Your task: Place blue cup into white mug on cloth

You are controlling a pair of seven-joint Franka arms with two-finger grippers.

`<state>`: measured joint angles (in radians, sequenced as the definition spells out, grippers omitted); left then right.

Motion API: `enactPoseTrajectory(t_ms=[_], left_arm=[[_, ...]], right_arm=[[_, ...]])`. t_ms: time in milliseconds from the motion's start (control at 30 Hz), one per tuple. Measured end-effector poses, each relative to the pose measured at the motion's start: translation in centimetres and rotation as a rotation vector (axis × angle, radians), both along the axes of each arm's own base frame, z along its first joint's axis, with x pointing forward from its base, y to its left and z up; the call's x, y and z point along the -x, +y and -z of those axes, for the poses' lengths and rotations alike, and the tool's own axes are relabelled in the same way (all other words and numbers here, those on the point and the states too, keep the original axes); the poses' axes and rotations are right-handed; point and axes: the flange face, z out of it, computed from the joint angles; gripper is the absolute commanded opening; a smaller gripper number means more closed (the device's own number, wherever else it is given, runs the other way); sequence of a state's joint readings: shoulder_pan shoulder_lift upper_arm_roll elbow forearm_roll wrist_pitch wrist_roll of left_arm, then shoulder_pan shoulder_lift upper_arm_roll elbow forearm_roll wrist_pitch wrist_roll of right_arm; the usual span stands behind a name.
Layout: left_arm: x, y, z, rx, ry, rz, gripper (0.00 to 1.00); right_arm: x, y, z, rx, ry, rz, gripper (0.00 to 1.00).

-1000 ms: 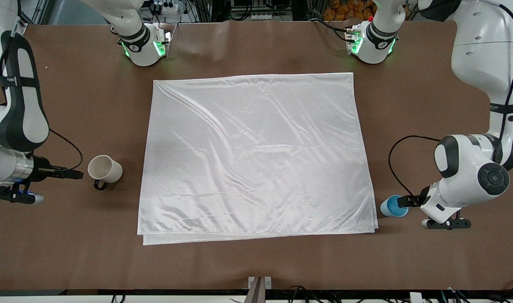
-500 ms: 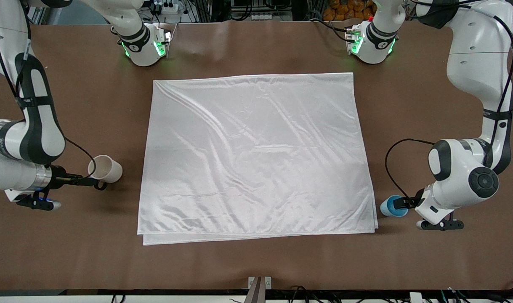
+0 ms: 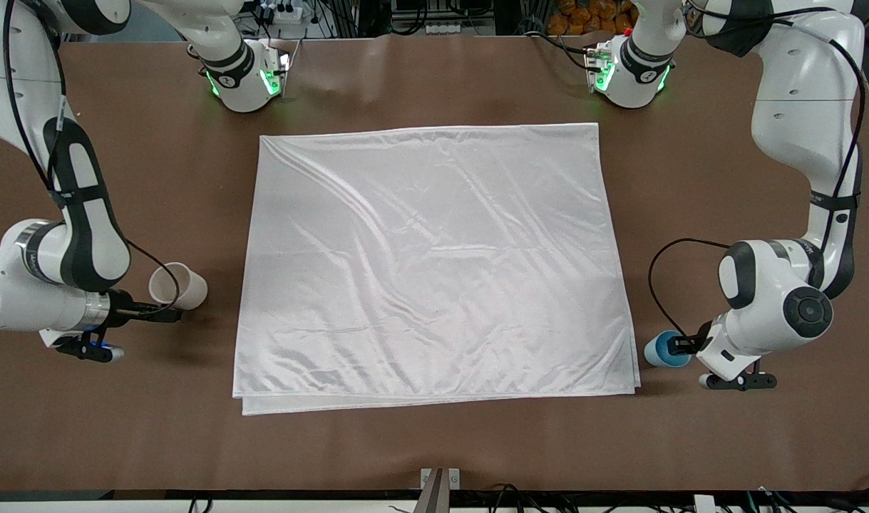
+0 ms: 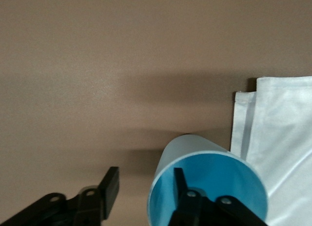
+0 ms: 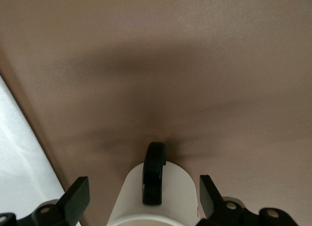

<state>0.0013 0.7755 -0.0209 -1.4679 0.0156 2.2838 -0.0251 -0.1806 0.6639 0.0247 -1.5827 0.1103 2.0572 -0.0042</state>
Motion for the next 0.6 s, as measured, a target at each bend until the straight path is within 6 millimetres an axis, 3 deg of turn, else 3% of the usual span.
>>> enactPoseTrajectory(t_ms=[200, 300, 367, 600], left_arm=[[-0.10, -0.01, 0.81, 0.001, -0.012, 0.000, 0.00], [-0.15, -0.15, 0.80, 0.003, -0.016, 0.001, 0.00], [-0.25, -0.36, 0.47, 0.004, -0.021, 0.004, 0.00], [-0.31, -0.60, 0.36, 0.005, -0.023, -0.015, 0.00]], right_arm=[[0.03, 0.01, 0.86, -0.002, 0.004, 0.002, 0.30], [-0.03, 0.00, 0.96, -0.001, 0.000, 0.003, 0.07], [-0.12, 0.01, 0.96, 0.000, -0.007, 0.003, 0.00], [-0.29, 0.25, 0.96, 0.001, -0.018, 0.000, 0.00]])
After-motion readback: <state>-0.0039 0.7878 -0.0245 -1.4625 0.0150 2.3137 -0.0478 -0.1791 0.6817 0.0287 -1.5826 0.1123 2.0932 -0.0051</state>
